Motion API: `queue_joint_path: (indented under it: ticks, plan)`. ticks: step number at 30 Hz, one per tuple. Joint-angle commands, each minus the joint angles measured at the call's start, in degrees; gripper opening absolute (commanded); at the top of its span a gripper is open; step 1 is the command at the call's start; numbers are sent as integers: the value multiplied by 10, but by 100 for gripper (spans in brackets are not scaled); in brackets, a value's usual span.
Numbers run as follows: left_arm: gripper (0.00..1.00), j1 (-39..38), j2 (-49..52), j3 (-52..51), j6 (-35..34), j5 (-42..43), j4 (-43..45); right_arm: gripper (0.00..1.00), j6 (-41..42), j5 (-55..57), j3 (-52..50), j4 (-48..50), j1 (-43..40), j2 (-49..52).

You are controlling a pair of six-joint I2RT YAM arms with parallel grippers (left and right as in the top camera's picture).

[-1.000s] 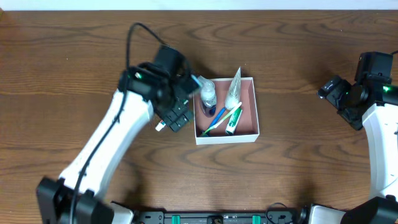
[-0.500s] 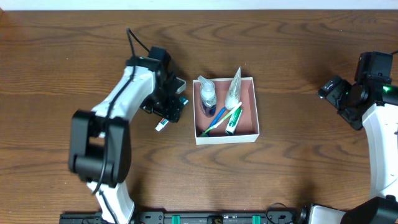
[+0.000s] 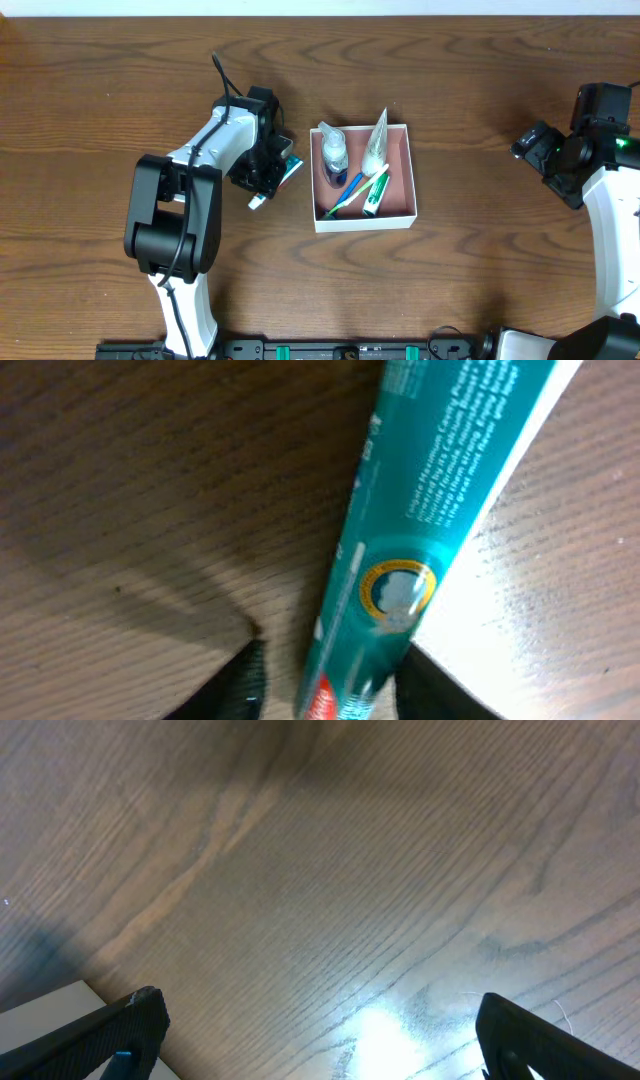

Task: Pack container
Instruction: 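Grasp the Colgate toothpaste tube with the left gripper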

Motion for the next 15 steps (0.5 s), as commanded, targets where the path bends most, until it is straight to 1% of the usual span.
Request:
queue_joint_path:
  ticks: [1, 3, 7, 8, 11, 15]
  plan:
    - [33, 0, -1, -2, 1, -7, -9, 99, -9, 3, 2, 0, -3, -2]
    - [28, 0, -5, 0, 1, -7, -22, 99, -9, 3, 2, 0, -3, -2]
    - [26, 0, -26, 17, 1, -7, -66, 99, -9, 3, 2, 0, -3, -2]
    - [24, 0, -36, 23, 1, -7, -78, 99, -9, 3, 2, 0, -3, -2]
    - [23, 0, -85, 40, -6, -7, -106, 99, -9, 3, 2, 0, -3, -2]
    - [19, -1, -183, 48, -16, -7, -123, 99, -9, 3, 2, 0, -3, -2]
